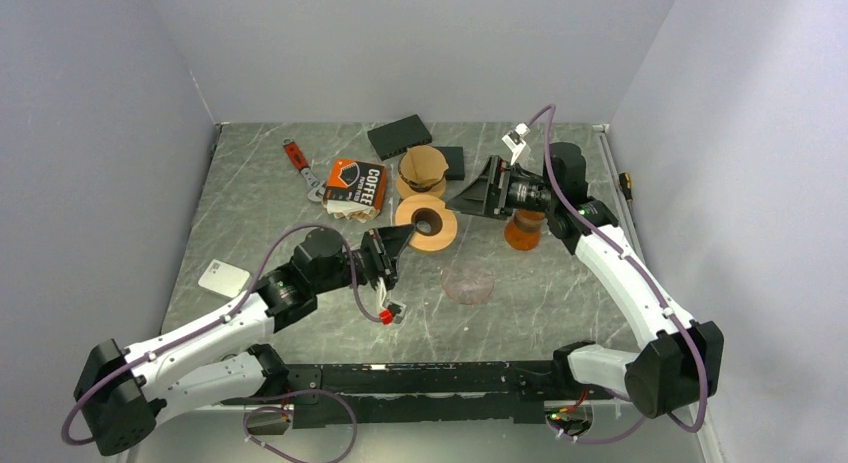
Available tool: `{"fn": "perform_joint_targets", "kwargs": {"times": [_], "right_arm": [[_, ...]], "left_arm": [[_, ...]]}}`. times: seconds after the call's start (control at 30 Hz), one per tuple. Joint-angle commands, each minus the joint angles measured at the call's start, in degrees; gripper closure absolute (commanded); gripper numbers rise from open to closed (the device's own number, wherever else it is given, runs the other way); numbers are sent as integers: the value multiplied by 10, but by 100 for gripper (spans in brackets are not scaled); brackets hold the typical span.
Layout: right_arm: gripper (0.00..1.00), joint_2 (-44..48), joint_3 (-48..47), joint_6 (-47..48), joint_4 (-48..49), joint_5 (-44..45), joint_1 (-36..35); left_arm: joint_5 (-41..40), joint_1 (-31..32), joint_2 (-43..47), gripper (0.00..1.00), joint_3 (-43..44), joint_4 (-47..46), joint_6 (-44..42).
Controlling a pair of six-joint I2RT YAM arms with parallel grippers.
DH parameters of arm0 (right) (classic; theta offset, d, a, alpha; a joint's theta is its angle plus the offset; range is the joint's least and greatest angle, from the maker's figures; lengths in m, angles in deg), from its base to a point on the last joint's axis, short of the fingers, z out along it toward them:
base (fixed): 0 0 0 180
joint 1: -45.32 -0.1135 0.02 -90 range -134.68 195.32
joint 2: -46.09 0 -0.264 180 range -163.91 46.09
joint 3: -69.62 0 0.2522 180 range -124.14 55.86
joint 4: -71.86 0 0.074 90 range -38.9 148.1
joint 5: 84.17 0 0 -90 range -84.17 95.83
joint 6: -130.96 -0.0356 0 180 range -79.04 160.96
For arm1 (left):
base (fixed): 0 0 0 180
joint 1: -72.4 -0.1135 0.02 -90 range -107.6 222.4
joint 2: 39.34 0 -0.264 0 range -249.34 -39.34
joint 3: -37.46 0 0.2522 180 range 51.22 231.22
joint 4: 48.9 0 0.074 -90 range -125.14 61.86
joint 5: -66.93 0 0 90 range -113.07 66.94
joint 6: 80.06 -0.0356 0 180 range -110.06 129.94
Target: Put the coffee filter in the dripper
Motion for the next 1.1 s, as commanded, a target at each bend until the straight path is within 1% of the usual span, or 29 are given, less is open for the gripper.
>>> {"fn": "perform_joint_targets", "kwargs": {"times": [0.0, 0.07, 0.17, 0.23, 0.3, 0.33, 0.43, 0.6, 0.7, 0.73, 0.77, 0.8, 0.83, 0.87, 0.9, 0.93, 1.07], "right_arm": [[7, -5, -7, -16, 51, -42, 2], [11, -13, 0, -33, 75, -58, 2], [21, -21, 4, -48, 91, -69, 1], [29, -23, 6, -58, 107, -78, 1], [38, -20, 12, -74, 138, -84, 1], [43, -20, 12, -78, 145, -86, 1], [68, -15, 9, -81, 148, -82, 1], [100, -7, 6, -75, 140, -69, 2], [100, -8, 6, -70, 136, -67, 2], [100, -10, 7, -70, 136, -65, 3], [100, -10, 9, -71, 137, -63, 4], [100, -10, 11, -72, 139, -62, 6], [100, -10, 12, -74, 141, -62, 9], [100, -10, 13, -74, 143, -61, 11], [100, -9, 14, -72, 143, -60, 14], [100, -8, 15, -67, 141, -56, 17], [100, 0, 5, -20, 80, -25, 36]], "left_arm": [[-63, 22, -7, 100, 4, -169, -99], [-69, 25, -10, 100, 7, -174, -101], [-76, 29, -16, 100, 9, -185, -100], [-74, 29, -19, 100, 10, -188, -98], [-72, 29, -19, 100, 14, -172, -94], [-70, 29, -20, 100, 14, -167, -93], [-70, 29, -25, 100, 12, -167, -89], [-75, 29, -28, 100, 17, -151, -61], [-78, 29, -28, 100, 29, -120, -37], [-81, 29, -28, 94, 32, -111, -30], [-81, 29, -28, 83, 35, -106, -20], [-83, 29, -28, 61, 37, -102, -10], [-82, 29, -28, 24, 37, -103, 2], [-75, 28, -28, 3, 38, -112, 38], [-73, 28, -27, 1, 44, -117, 92], [-77, 29, -26, 1, 59, -100, 136], [-91, 29, -35, 1, 149, 100, 209]]}}
